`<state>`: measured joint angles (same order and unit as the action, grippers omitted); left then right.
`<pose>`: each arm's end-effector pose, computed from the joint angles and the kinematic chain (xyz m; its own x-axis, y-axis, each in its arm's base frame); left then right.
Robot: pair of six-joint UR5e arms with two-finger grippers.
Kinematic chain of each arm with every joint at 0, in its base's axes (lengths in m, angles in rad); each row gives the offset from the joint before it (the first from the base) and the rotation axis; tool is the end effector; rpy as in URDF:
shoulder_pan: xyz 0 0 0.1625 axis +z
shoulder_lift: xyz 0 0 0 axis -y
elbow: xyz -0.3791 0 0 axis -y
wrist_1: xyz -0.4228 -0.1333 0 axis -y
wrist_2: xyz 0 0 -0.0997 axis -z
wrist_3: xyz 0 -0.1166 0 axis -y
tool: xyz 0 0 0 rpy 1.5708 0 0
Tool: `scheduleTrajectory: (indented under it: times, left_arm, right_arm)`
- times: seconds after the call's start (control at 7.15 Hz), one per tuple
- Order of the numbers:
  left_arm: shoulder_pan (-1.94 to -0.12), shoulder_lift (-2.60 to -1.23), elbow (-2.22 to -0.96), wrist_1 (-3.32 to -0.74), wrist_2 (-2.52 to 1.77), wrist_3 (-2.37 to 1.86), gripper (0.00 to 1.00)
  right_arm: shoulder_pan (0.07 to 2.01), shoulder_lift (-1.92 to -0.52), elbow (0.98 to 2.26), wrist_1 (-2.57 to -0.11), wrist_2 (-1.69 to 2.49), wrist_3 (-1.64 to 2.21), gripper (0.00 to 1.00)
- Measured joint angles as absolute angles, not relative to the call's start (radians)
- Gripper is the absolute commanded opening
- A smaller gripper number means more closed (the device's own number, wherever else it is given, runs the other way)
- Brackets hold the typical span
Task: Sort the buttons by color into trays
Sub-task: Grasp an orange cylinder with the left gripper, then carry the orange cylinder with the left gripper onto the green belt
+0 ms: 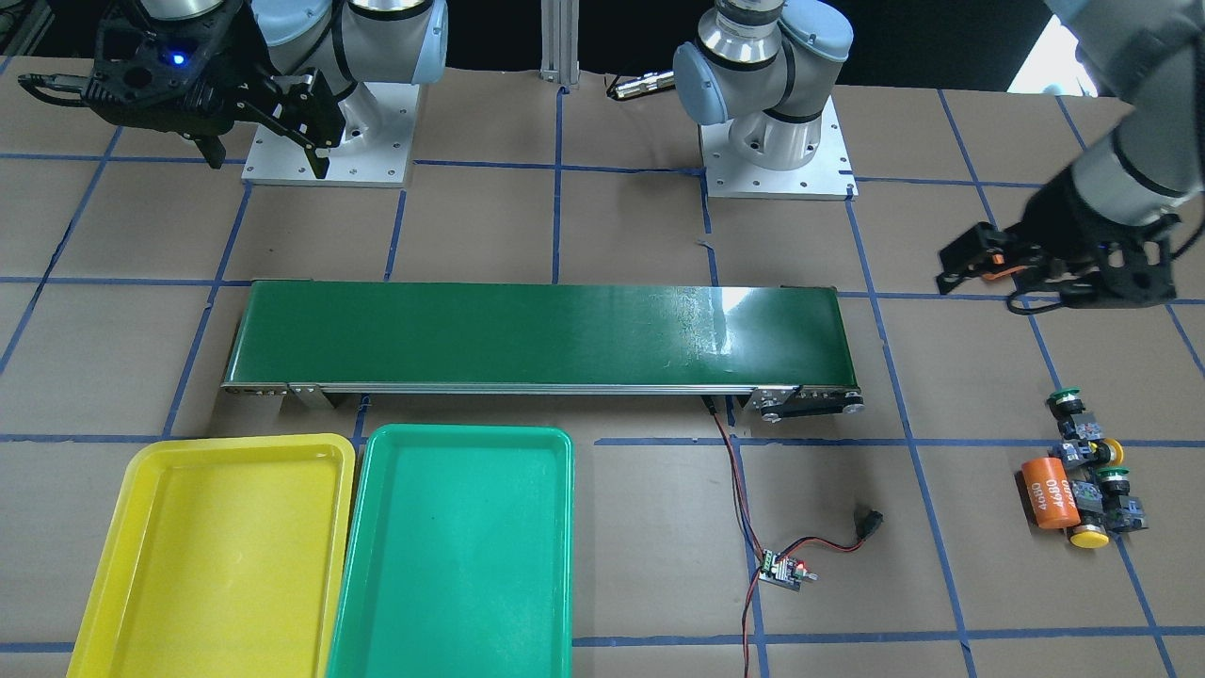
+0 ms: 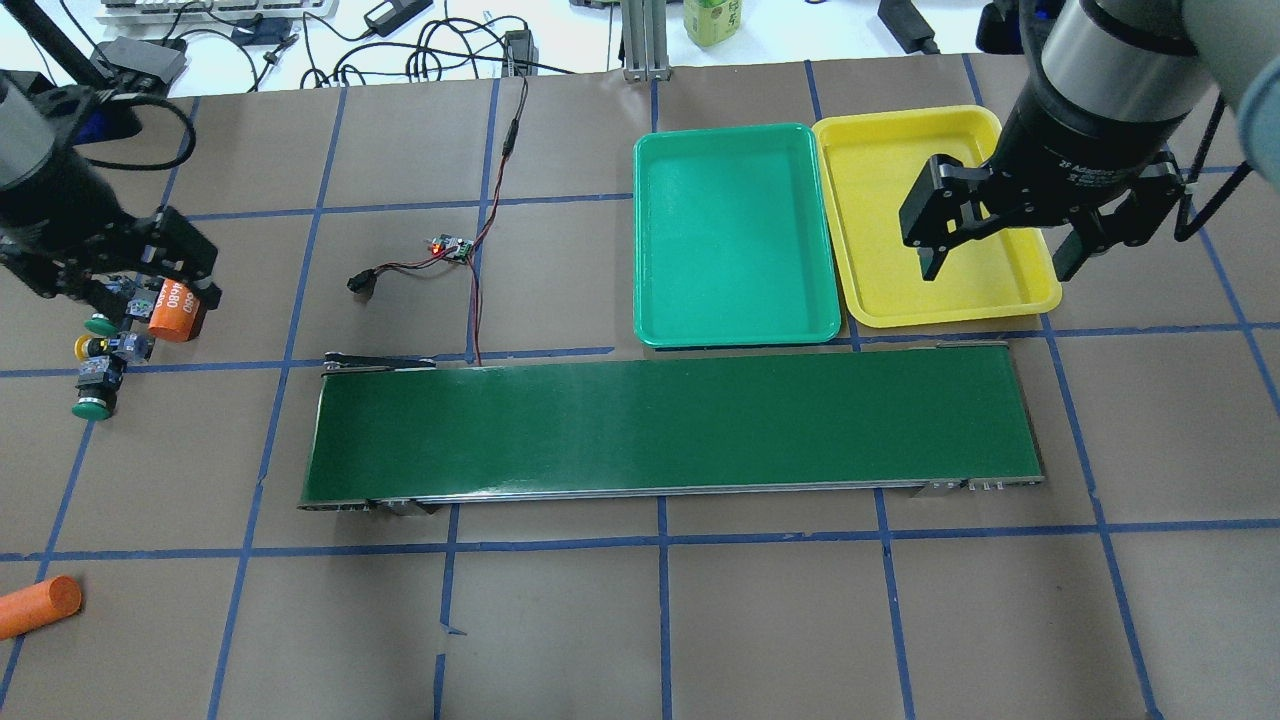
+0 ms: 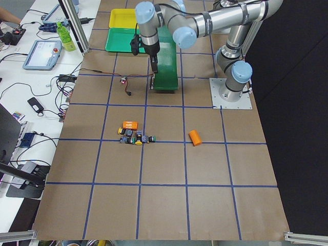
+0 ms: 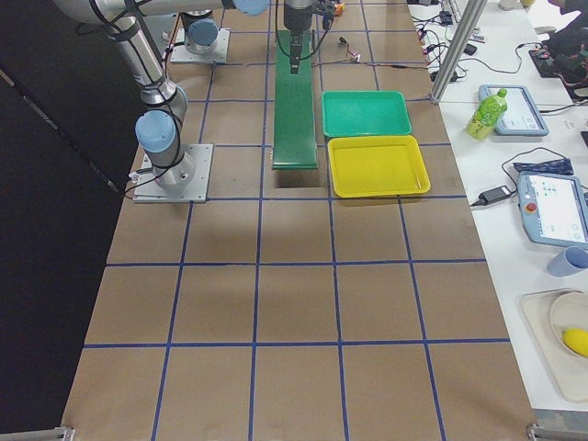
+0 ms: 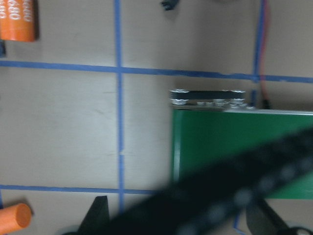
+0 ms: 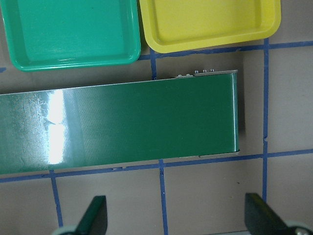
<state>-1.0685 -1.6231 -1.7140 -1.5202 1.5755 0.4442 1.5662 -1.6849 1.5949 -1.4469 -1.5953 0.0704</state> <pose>0.1323 -0.5165 0.3292 -0.9964 -0.0615 0.0579 -0.0534 0.9898 0.1324 0.1283 -0.4742 0.4573 -0.9969 0.0741 0.0268 0.0749 0.9967 0.0321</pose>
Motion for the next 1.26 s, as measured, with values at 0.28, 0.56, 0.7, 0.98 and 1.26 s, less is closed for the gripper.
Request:
scheduleTrajectory:
  times: [0.28, 0.56, 0.7, 0.98, 1.26]
  left_arm:
    - [-0.823, -1.627, -1.892, -1.319, 1.601, 0.792, 1.0]
    - [-0.585, -1.633, -2.049, -1.127, 1.62, 1.22, 1.0]
    - [-0.483, -1.643, -2.101, -1.073, 1.621, 1.469, 1.0]
    - [-0.39, -1.667, -2.154, -1.004, 1.623, 1.784, 1.0]
    - [-0.365, -1.695, -2.198, -0.943, 1.621, 1.91, 1.0]
  right_arm:
    - [1.566, -1.683, 1.595, -1.448, -1.595, 0.071, 1.0]
    - [1.566, -1.683, 1.595, -1.449, -1.595, 0.071, 1.0]
    - [1.566, -1.683, 1.595, -1.449, -1.595, 0.071, 1.0]
    - [1.566, -1.683, 1.595, -1.45, -1.595, 0.071, 1.0]
    - [1.566, -1.682, 1.595, -1.449, -1.596, 0.071, 1.0]
